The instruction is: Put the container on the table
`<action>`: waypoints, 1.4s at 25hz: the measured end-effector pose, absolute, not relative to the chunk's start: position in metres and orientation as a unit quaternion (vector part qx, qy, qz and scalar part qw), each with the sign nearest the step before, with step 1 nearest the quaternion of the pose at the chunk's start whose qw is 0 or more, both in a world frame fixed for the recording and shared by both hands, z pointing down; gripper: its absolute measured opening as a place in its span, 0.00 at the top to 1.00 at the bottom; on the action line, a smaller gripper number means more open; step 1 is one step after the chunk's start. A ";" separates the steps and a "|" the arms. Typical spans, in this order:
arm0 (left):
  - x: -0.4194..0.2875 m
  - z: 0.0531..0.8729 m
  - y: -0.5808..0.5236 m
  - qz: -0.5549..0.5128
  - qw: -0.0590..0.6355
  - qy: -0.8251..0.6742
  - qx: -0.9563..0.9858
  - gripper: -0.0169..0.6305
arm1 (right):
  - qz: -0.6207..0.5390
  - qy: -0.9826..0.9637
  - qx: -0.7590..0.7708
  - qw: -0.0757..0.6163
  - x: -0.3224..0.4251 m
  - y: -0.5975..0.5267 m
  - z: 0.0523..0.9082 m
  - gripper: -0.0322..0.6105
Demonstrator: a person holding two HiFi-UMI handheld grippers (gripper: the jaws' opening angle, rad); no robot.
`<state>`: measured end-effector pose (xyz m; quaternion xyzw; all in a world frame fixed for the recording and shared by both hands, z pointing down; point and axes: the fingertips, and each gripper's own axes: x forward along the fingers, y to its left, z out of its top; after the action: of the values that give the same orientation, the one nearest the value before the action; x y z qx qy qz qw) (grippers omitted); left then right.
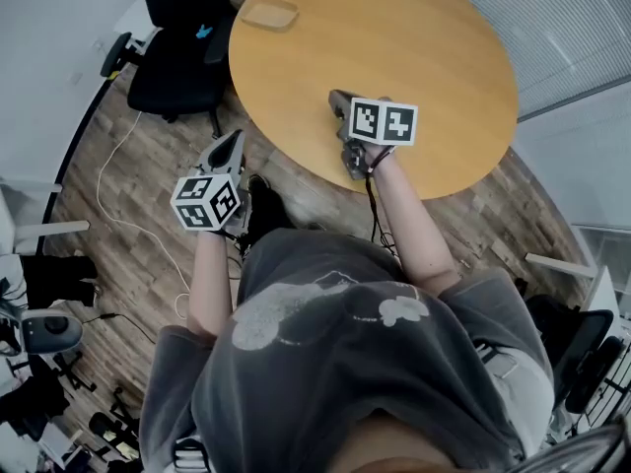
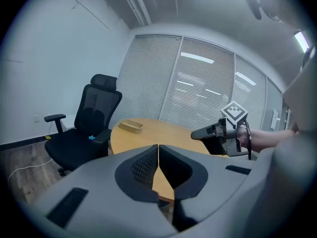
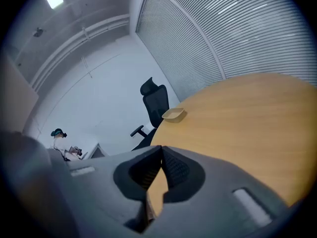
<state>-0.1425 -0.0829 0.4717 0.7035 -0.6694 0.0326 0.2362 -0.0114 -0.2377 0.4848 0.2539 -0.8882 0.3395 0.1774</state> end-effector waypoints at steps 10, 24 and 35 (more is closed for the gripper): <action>-0.149 0.473 -0.012 0.026 0.243 -0.696 0.675 0.98 | 0.333 -0.893 0.229 0.198 -0.017 -0.190 0.496 0.95; -0.131 0.471 0.106 0.012 0.249 -0.687 0.682 0.98 | 0.304 -0.893 0.239 0.229 -0.002 -0.069 0.499 0.95; -0.086 0.469 0.205 0.003 0.248 -0.698 0.672 0.97 | 0.297 -0.897 0.219 0.244 0.039 0.034 0.503 0.95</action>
<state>-0.0860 0.2046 0.4693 0.6717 -0.6980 0.0034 0.2481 0.0386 0.0335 0.5030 0.2194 -0.8967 0.2971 0.2438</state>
